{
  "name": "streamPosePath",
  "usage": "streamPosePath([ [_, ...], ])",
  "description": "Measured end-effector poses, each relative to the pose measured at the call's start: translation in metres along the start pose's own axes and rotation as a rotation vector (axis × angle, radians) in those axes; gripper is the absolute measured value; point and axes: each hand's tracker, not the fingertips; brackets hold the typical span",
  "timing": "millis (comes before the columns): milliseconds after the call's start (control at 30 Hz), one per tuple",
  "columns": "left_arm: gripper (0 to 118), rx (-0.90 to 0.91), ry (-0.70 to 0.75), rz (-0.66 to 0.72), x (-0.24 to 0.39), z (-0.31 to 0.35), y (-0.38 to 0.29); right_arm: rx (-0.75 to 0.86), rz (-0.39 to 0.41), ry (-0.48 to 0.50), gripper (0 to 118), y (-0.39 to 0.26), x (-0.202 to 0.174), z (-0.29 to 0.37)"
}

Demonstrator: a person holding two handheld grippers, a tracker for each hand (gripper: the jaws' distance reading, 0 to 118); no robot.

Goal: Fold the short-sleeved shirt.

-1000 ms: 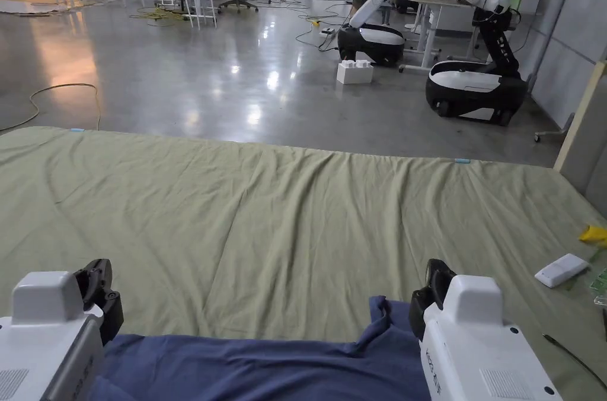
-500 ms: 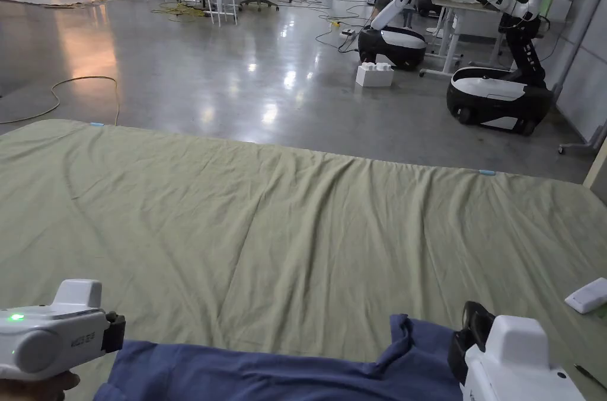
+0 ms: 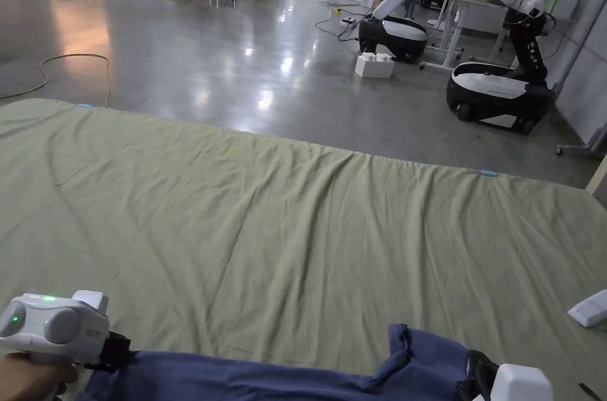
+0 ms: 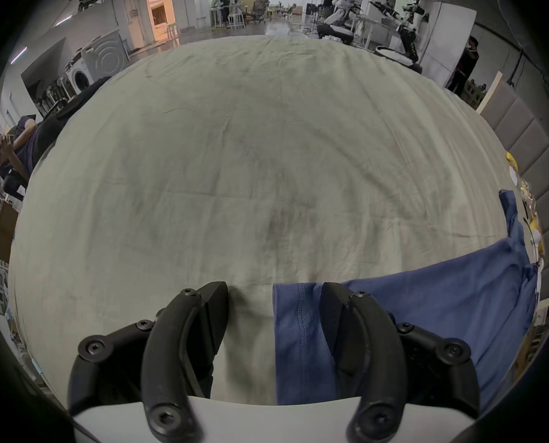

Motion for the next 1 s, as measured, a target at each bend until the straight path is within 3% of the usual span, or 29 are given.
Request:
streamPosePath([
  [67,46,0.018,0.016,-0.011,0.003,-0.002,-0.003,-0.014,0.001,0.0,2,-0.004,0.002,-0.004],
  [133,15,0.04,0.021,-0.052,0.008,-0.001,-0.006,-0.033,-0.004,0.003,2,-0.006,0.005,-0.01],
  [167,6,0.043,0.015,-0.058,0.01,0.0,-0.006,-0.041,-0.006,0.004,2,-0.007,0.007,-0.013],
  [300,4,0.062,-0.035,-0.008,0.001,-0.004,-0.004,-0.083,-0.033,0.002,3,-0.004,0.024,-0.027],
  [400,4,0.08,-0.035,-0.024,0.001,0.002,-0.006,-0.129,-0.024,-0.011,10,0.003,0.047,-0.047],
  [433,4,0.112,-0.037,-0.034,0.0,0.008,-0.006,-0.2,-0.067,-0.001,10,0.003,0.057,-0.058],
  [467,4,0.132,-0.038,-0.041,0.002,0.013,-0.007,-0.249,-0.078,0.003,23,0.004,0.065,-0.069],
  [500,4,0.136,-0.044,-0.036,0.004,0.019,-0.006,-0.334,-0.088,0.019,46,0.004,0.074,-0.084],
  [567,4,0.174,-0.052,-0.031,0.003,0.03,-0.006,-0.397,-0.111,0.027,66,0.0,0.089,-0.112],
  [700,4,0.228,-0.061,-0.049,0.004,0.049,-0.003,-0.572,-0.061,0.046,67,-0.02,0.102,-0.168],
  [833,4,0.245,-0.058,-0.06,0.005,0.053,-0.003,-0.689,-0.156,0.137,75,-0.045,0.103,-0.204],
  [900,4,0.247,-0.05,-0.06,0.009,0.056,-0.007,-0.765,-0.201,0.121,75,-0.058,0.101,-0.219],
  [1000,4,0.238,-0.046,-0.046,0.009,0.053,-0.011,-0.747,-0.134,0.103,74,-0.06,0.092,-0.223],
])
